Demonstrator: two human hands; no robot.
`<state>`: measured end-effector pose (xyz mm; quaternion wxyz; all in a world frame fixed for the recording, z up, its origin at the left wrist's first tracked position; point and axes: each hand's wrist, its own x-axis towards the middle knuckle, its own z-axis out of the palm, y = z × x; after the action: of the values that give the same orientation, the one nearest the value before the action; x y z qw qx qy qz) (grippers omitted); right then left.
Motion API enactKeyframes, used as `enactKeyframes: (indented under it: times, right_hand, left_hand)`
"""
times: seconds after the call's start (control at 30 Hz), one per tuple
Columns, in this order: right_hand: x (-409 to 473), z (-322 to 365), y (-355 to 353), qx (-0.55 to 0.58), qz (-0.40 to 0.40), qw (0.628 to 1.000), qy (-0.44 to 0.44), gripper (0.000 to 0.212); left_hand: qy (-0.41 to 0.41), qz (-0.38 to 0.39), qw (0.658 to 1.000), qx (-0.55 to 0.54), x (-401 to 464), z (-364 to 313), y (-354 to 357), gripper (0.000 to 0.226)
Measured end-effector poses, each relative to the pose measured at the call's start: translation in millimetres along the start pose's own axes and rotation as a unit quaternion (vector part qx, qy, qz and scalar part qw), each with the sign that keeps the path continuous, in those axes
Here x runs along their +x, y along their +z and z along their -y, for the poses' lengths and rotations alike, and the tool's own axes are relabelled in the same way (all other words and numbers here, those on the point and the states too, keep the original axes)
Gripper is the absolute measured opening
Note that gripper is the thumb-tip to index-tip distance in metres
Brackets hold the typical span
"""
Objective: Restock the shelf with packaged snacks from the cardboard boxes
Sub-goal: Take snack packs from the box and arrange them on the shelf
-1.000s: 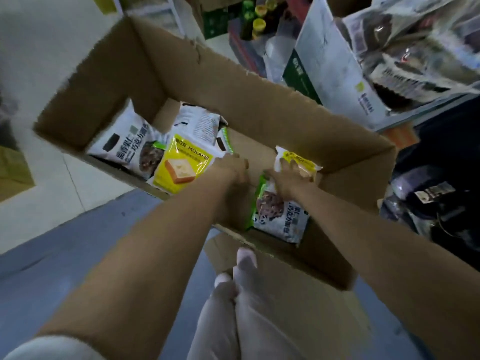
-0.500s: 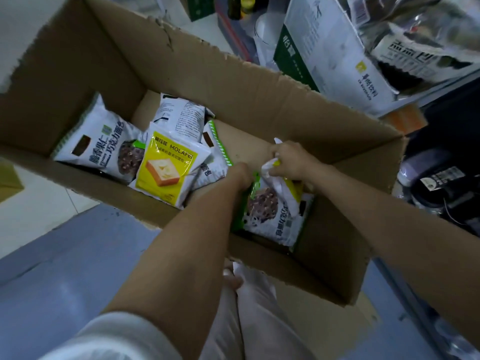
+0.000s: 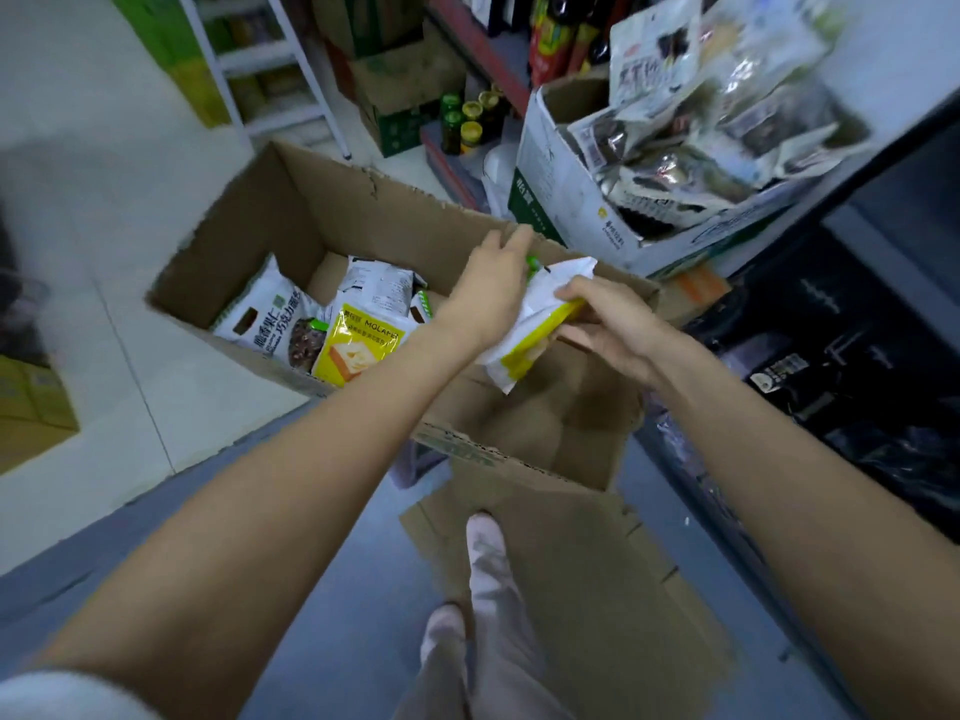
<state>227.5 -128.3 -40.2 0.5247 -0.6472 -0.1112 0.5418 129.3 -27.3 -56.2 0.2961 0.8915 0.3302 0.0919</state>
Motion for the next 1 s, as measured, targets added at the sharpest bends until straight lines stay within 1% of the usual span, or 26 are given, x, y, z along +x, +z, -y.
enactKeyframes:
  times: [0.07, 0.13, 0.2, 0.23, 0.27, 0.3, 0.37, 0.43, 0.5, 0.6, 0.63, 0.67, 0.7, 0.77, 0.8, 0.83, 0.87, 0.9, 0.97, 1.0]
  right_hand:
    - [-38, 25, -6, 0.05, 0.001, 0.998, -0.023, 0.017]
    - [-77, 47, -18, 0.069, 0.021, 0.995, -0.066, 0.017]
    - [-114, 66, -34, 0.042, 0.05, 0.99, -0.122, 0.015]
    - [-131, 73, -43, 0.015, 0.052, 0.987, -0.151, 0.019]
    - [-148, 80, -52, -0.017, 0.034, 0.984, -0.175, 0.024]
    - [-164, 86, -61, -0.054, -0.003, 0.979, -0.199, 0.027]
    - [-189, 99, -84, -0.113, -0.114, 0.955, -0.249, 0.029]
    - [-212, 111, -111, -0.176, -0.239, 0.91, -0.291, 0.035]
    - [-238, 123, -143, -0.242, -0.36, 0.846, -0.309, 0.043]
    - [-287, 133, -197, -0.309, -0.493, 0.751, -0.313, 0.052]
    - [-306, 135, -214, -0.327, -0.529, 0.718, -0.312, 0.057]
    - [-324, 137, -235, -0.332, -0.553, 0.694, -0.32, 0.06]
    - [-342, 139, -256, -0.316, -0.562, 0.686, -0.338, 0.059]
    - [-379, 143, -295, -0.238, -0.563, 0.701, -0.367, 0.046]
    - [-394, 145, -317, -0.2, -0.566, 0.709, -0.371, 0.04]
    - [-408, 146, -342, -0.171, -0.572, 0.71, -0.373, 0.04]
    - [-421, 148, -367, -0.141, -0.578, 0.71, -0.376, 0.045]
    - [-433, 150, -392, -0.112, -0.582, 0.712, -0.376, 0.056]
    - [-454, 152, -434, -0.047, -0.592, 0.721, -0.357, 0.076]
    - [-463, 153, -452, -0.013, -0.591, 0.727, -0.349, 0.08]
  left_hand:
    - [0.054, -0.029, 0.998, -0.009, -7, -34, -24, 0.021]
    - [0.106, -0.058, 0.993, -0.014, -11, -72, -45, 0.018]
    - [0.144, -0.07, 0.987, -0.028, -13, -112, -62, 0.01]
    - [0.158, -0.069, 0.984, -0.038, -13, -133, -69, 0.007]
    - [0.173, -0.068, 0.982, -0.043, -14, -155, -74, 0.007]
    - [0.189, -0.069, 0.978, -0.046, -15, -176, -79, 0.007]
    - [0.225, -0.078, 0.97, -0.057, -16, -221, -85, 0.005]
    - [0.264, -0.096, 0.957, -0.066, -17, -267, -87, 0.008]
    - [0.295, -0.114, 0.946, -0.069, -19, -314, -85, 0.006]
    - [0.332, -0.141, 0.928, -0.096, -25, -382, -73, 0.013]
    - [0.344, -0.149, 0.921, -0.105, -28, -405, -67, 0.015]
    - [0.357, -0.155, 0.914, -0.117, -31, -429, -61, 0.016]
    - [0.371, -0.161, 0.905, -0.132, -34, -454, -53, 0.015]
    - [0.379, -0.167, 0.893, -0.177, -37, -507, -38, 0.008]
    - [0.364, -0.172, 0.891, -0.211, -38, -533, -31, 0.007]
    - [0.338, -0.177, 0.889, -0.252, -40, -558, -24, 0.007]
    - [0.306, -0.176, 0.89, -0.288, -42, -582, -16, 0.007]
    - [0.277, -0.172, 0.891, -0.315, -44, -605, -7, 0.008]
    - [0.233, -0.162, 0.895, -0.344, -47, -643, 11, 0.011]
    - [0.216, -0.158, 0.896, -0.354, -46, -660, 18, 0.014]
